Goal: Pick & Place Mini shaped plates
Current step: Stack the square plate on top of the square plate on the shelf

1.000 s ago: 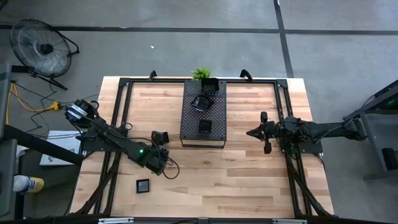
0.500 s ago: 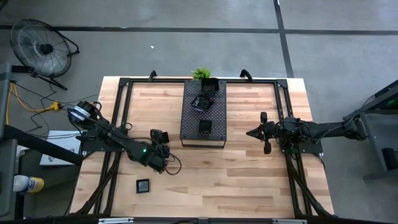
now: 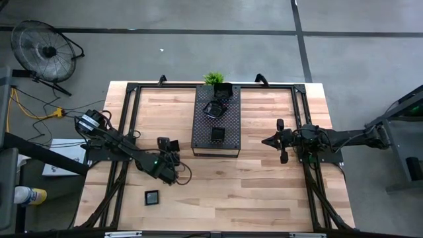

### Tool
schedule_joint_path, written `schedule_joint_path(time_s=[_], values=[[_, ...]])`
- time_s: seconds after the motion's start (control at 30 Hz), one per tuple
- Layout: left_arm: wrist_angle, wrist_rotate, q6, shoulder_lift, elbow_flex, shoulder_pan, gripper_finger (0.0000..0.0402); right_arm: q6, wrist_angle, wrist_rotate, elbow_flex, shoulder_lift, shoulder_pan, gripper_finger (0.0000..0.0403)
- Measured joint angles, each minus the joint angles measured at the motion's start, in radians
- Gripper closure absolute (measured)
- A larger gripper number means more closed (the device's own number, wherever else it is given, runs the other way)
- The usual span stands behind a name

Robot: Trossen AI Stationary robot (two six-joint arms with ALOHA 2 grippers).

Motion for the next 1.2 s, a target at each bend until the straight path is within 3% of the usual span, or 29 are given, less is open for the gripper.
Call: schedule_joint_path(time_s=[0.83, 1.2], values=[[-0.008, 0.043, -0.022, 0.003, -0.001, 0.000, 0.0180, 0.000, 0.000, 0.000, 0.000, 0.000, 0.000, 0.0398], [0.001, 0.087, -0.021, 0.003, 0.000, 0.000, 0.0269, 0.000, 0.000, 0.000, 0.000, 0.000, 0.000, 0.0398]])
